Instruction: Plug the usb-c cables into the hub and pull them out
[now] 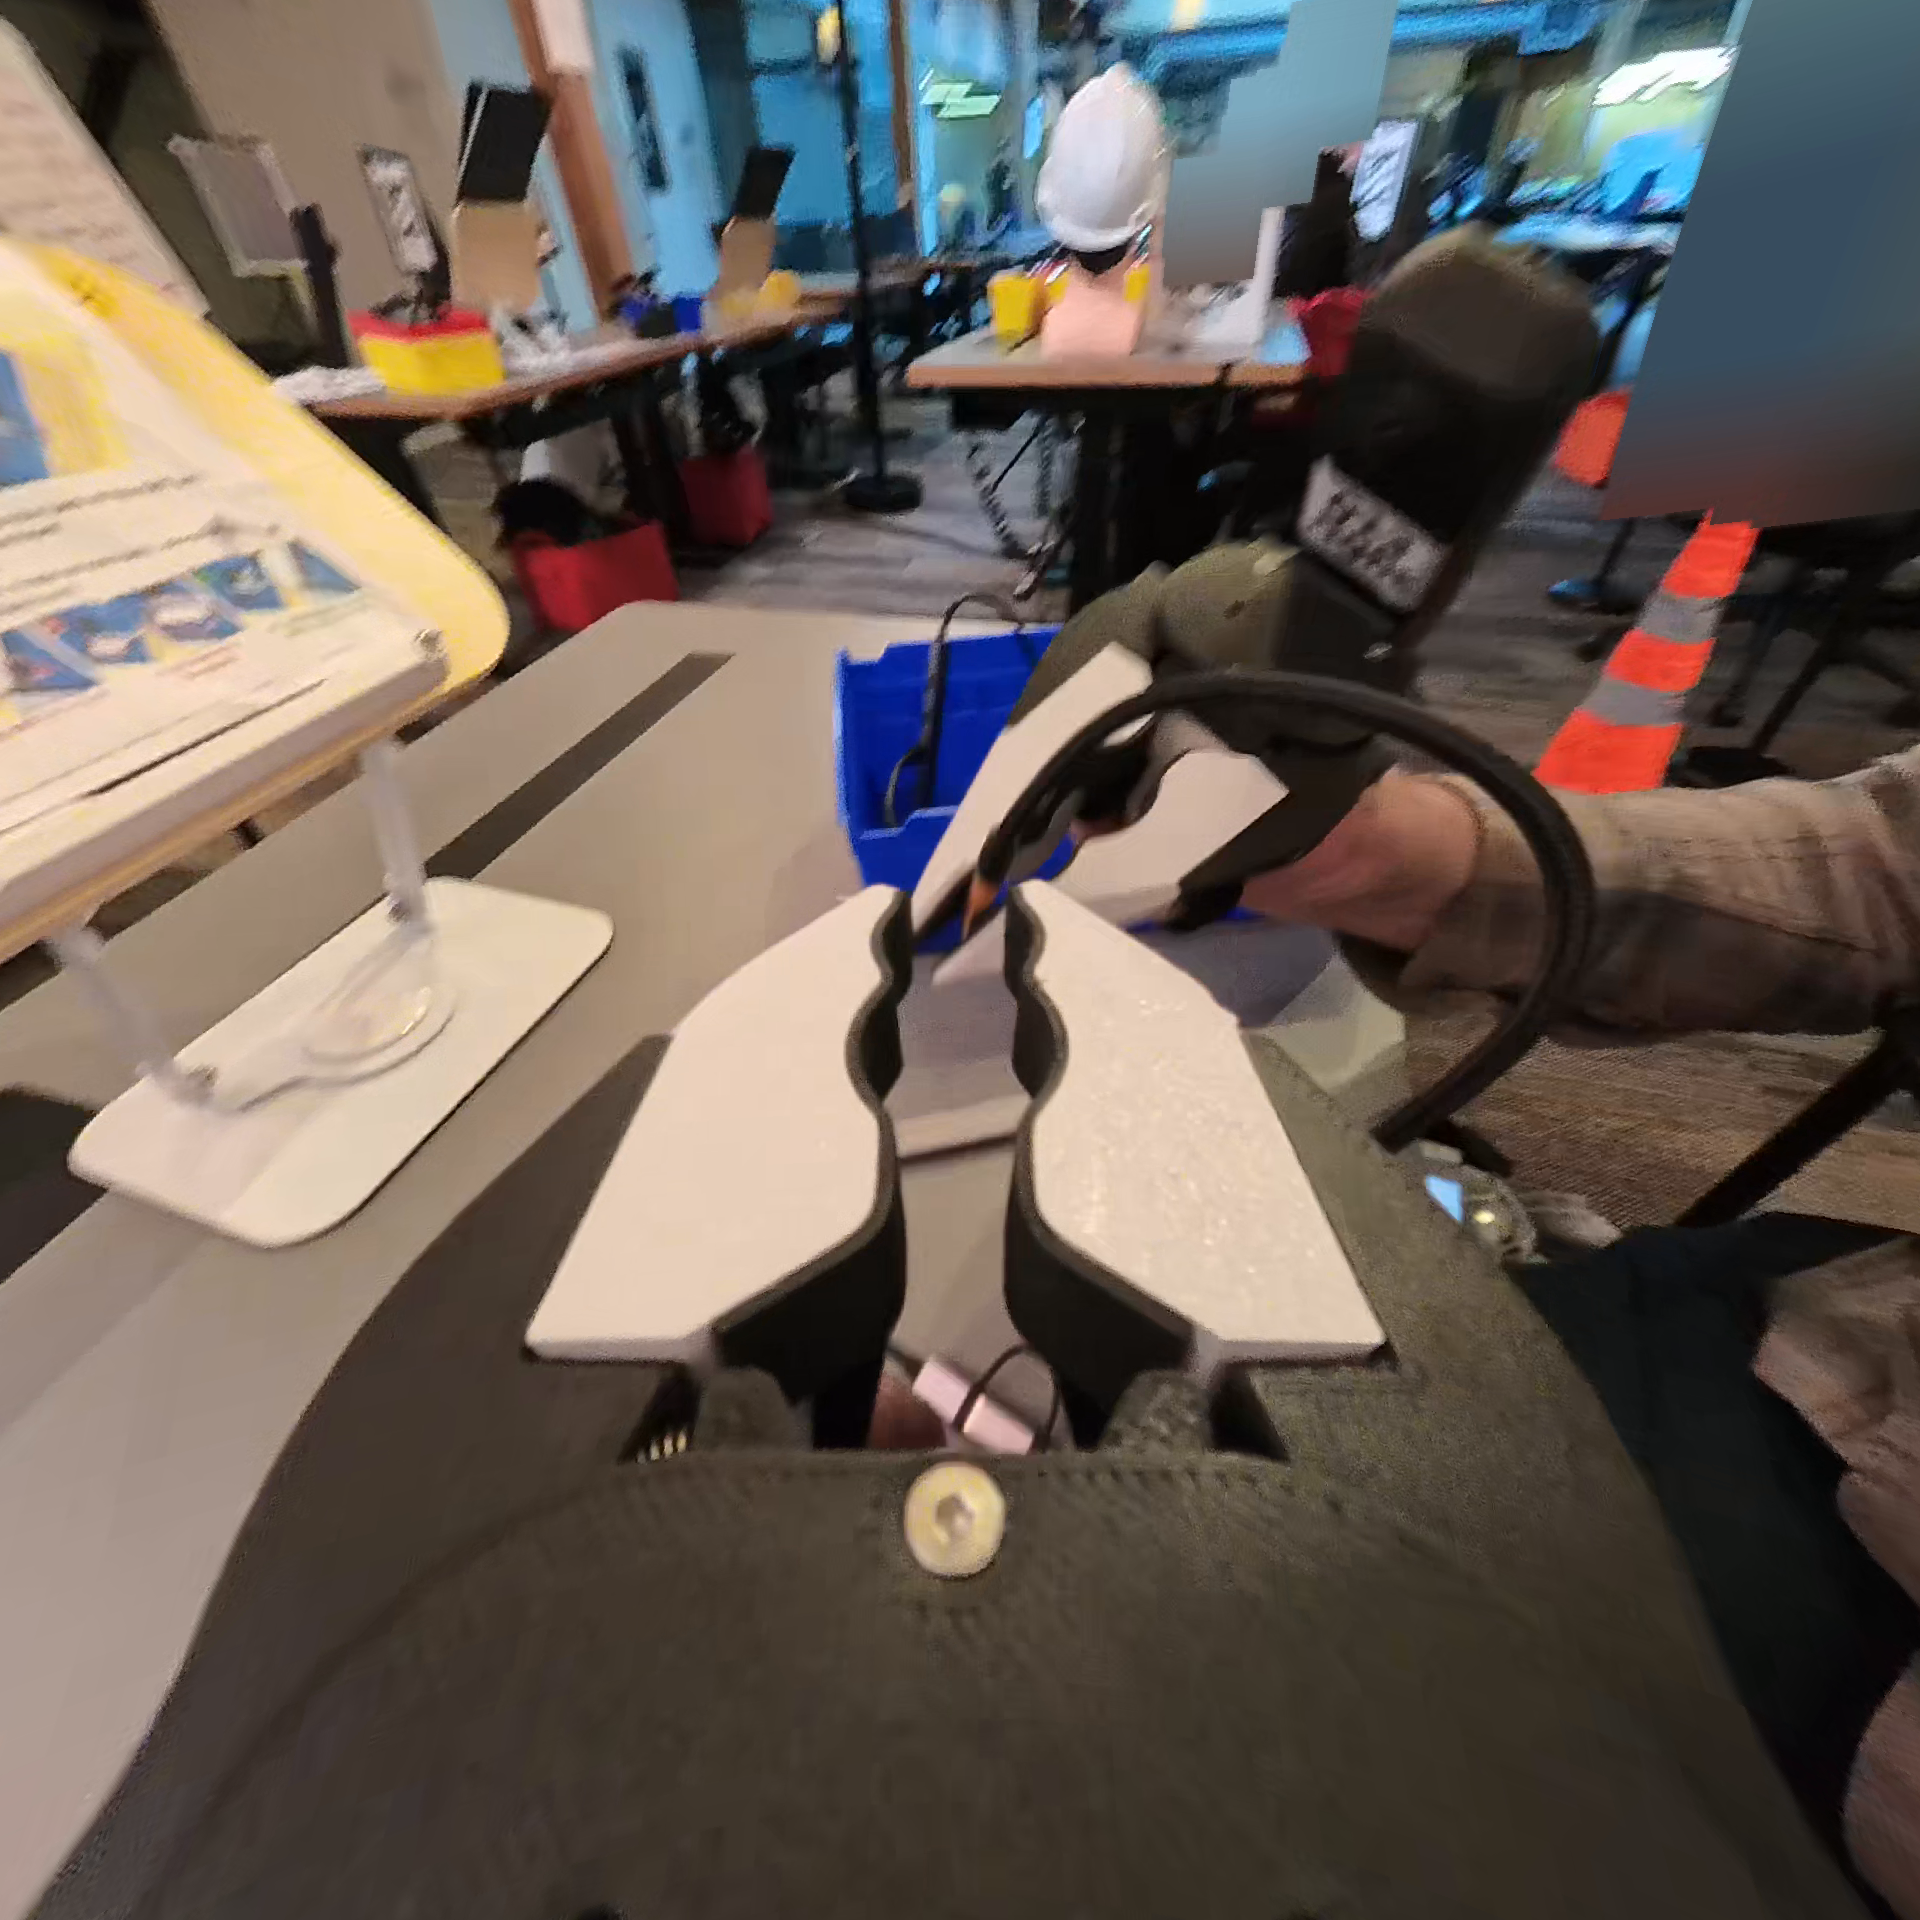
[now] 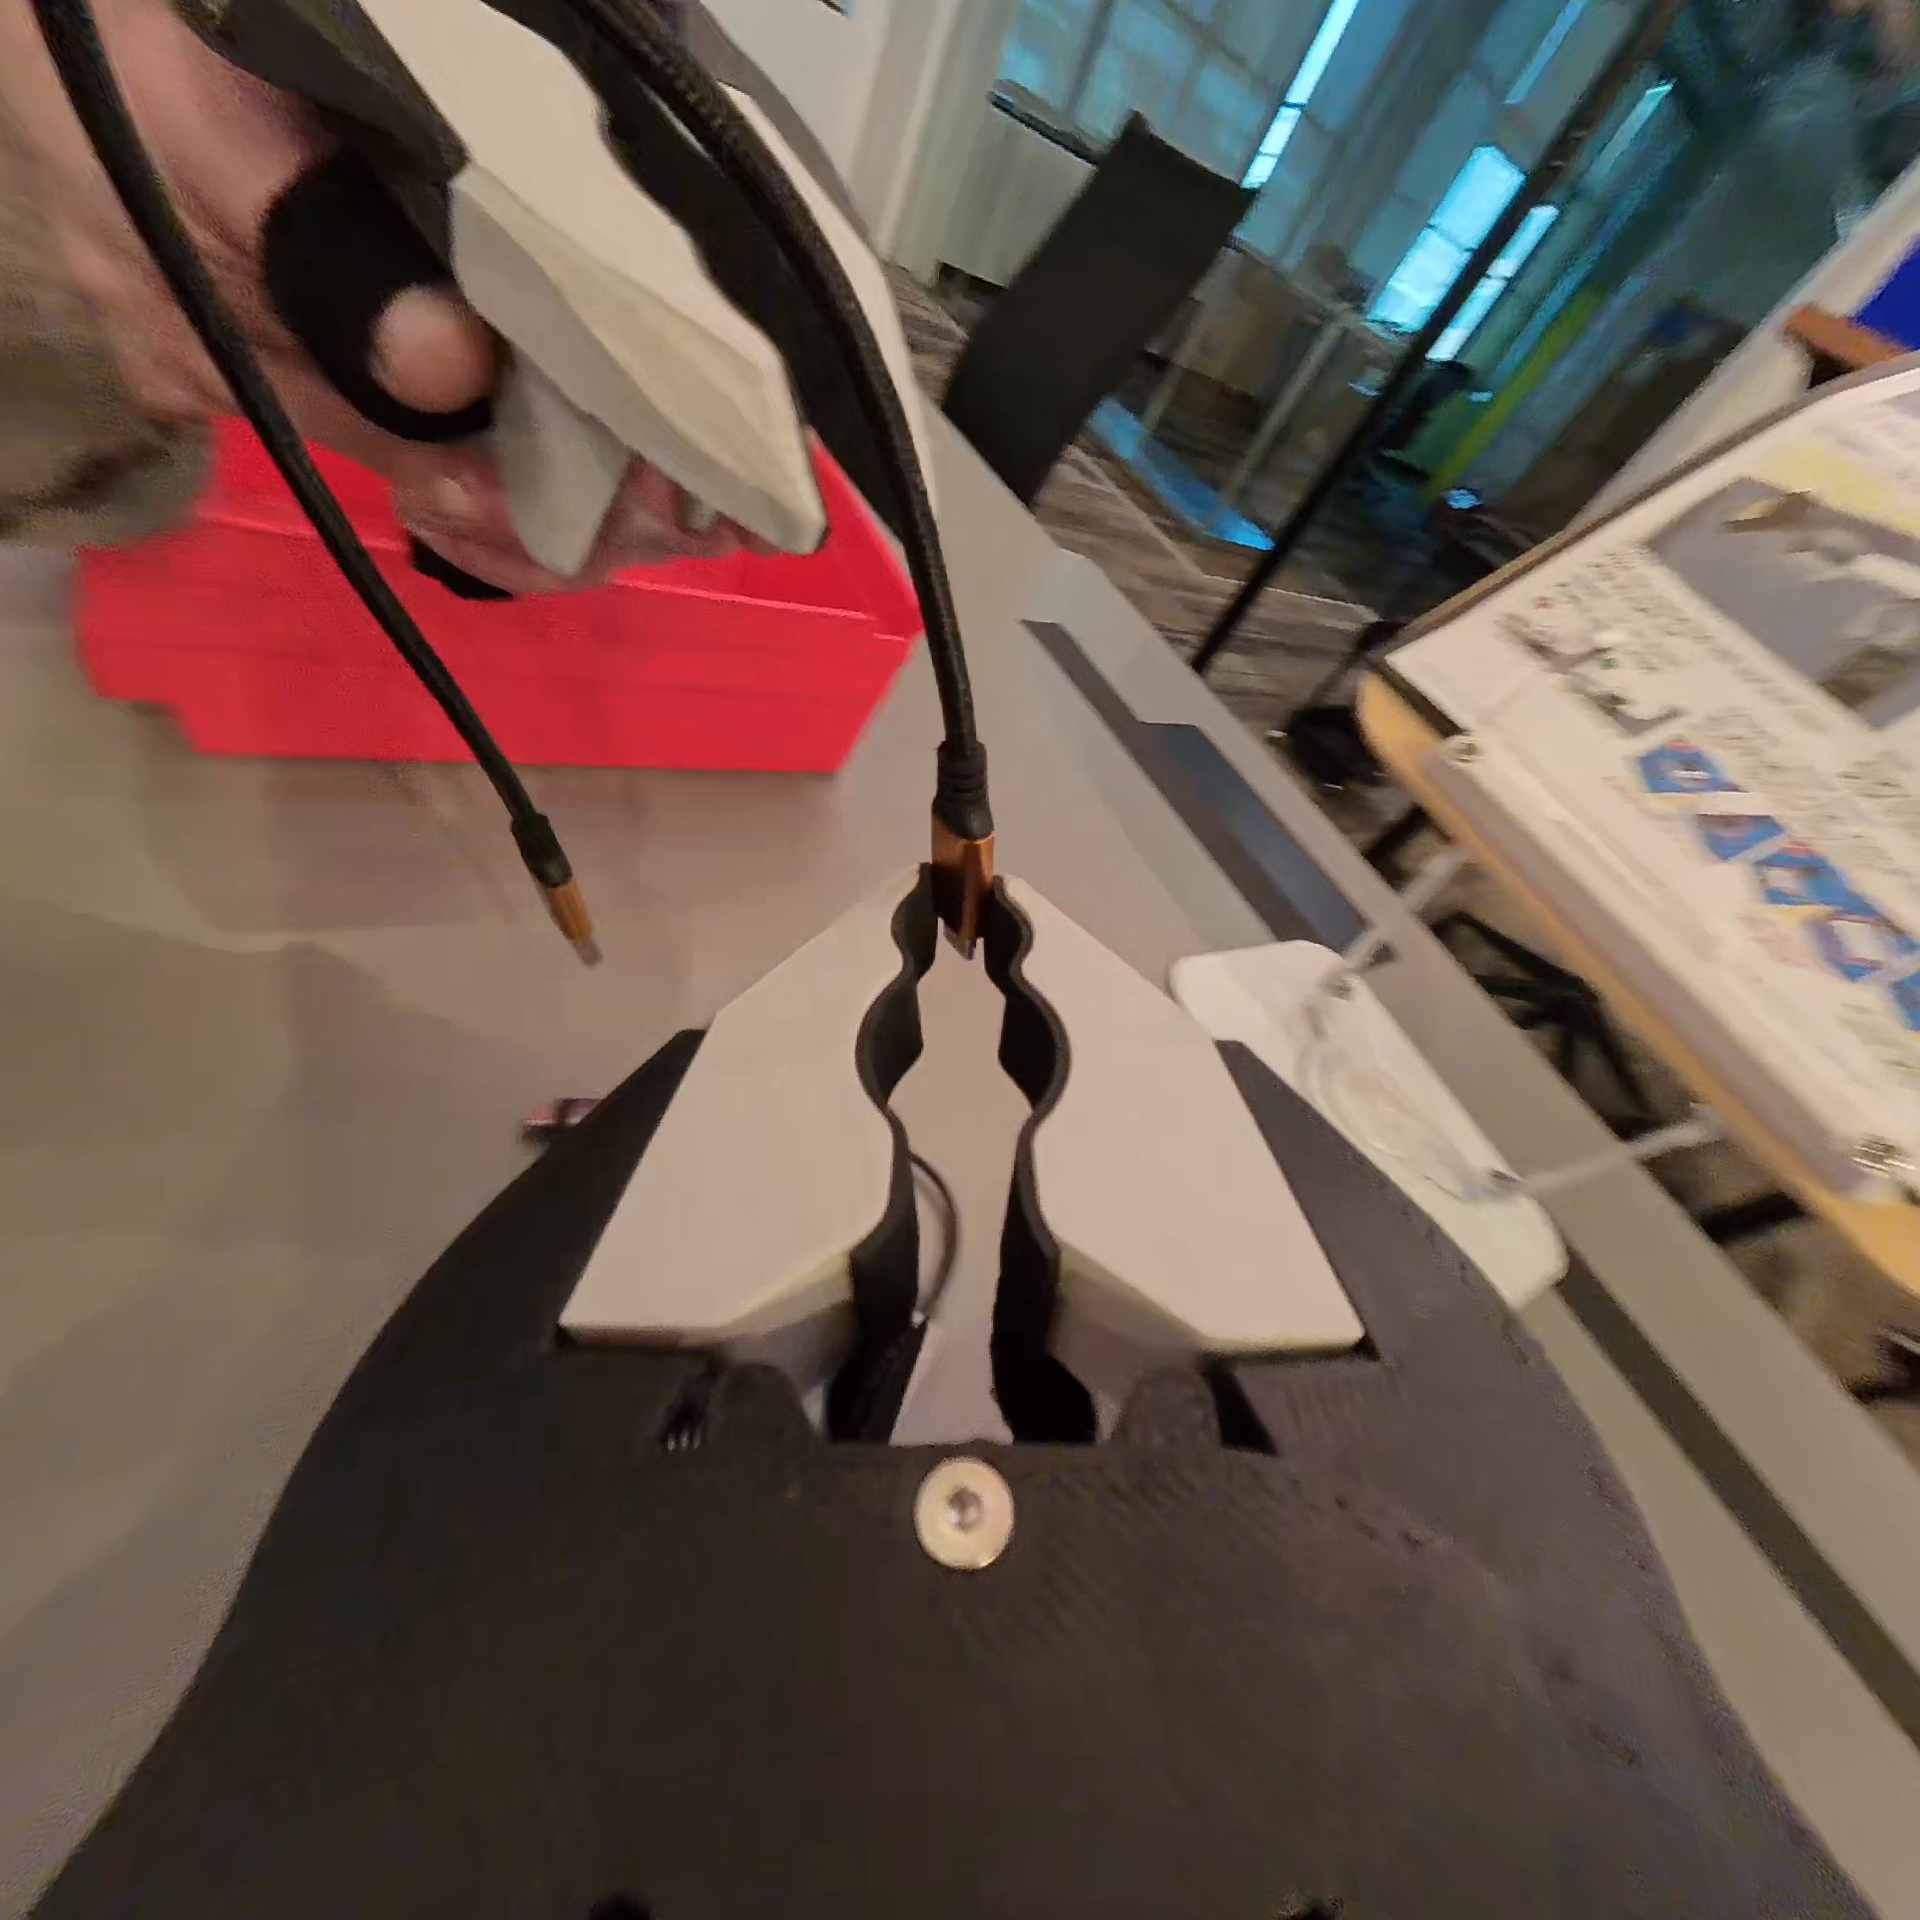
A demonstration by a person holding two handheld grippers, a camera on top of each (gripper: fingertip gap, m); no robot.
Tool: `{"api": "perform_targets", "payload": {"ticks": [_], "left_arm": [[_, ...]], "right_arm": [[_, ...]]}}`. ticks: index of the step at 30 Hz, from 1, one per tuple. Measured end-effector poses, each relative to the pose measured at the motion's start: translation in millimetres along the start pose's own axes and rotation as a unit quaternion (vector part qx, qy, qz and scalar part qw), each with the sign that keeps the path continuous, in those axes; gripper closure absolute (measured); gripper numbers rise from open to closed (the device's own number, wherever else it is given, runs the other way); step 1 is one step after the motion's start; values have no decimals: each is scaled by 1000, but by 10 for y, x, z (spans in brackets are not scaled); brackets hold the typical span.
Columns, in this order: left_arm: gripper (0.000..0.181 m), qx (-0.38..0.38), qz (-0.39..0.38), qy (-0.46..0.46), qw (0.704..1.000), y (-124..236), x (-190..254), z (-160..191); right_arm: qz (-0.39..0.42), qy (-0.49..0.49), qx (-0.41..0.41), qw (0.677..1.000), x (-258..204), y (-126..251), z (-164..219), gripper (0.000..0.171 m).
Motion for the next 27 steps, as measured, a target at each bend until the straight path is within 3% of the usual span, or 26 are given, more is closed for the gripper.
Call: {"api": "perform_targets", "payload": {"ticks": [6, 11, 13, 18, 21, 27], "left_arm": [[155, -50, -96, 23, 994, 242, -273, 35], [144, 14, -117, 57, 991, 557, -233, -496], [137, 0, -120, 68, 990, 524, -172, -595], [125, -108, -106, 95, 984, 127, -142, -295], [129, -170, -100, 87, 977, -81, -119, -32], [142, -197, -74, 118, 970, -336, -43, 205]], "right_arm": [[127, 125, -71, 981, 282, 70, 135, 165], [190, 242, -118, 944, 303, 43, 167, 165], [206, 272, -113, 933, 261, 25, 102, 165], [224, 326, -103, 913, 154, -26, -57, 165], [241, 338, -102, 904, 158, -3, -120, 166], [262, 355, -98, 892, 149, 11, -138, 166]]}}
Point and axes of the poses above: each gripper's, where its closed fingertips meet, y back along the fingers, z out of its underside, x = y × z across the jaws, the point moved 1 cm from there along y, back along the fingers, and after that the axes turned 1 degree about -z, right-handed, at the moved point
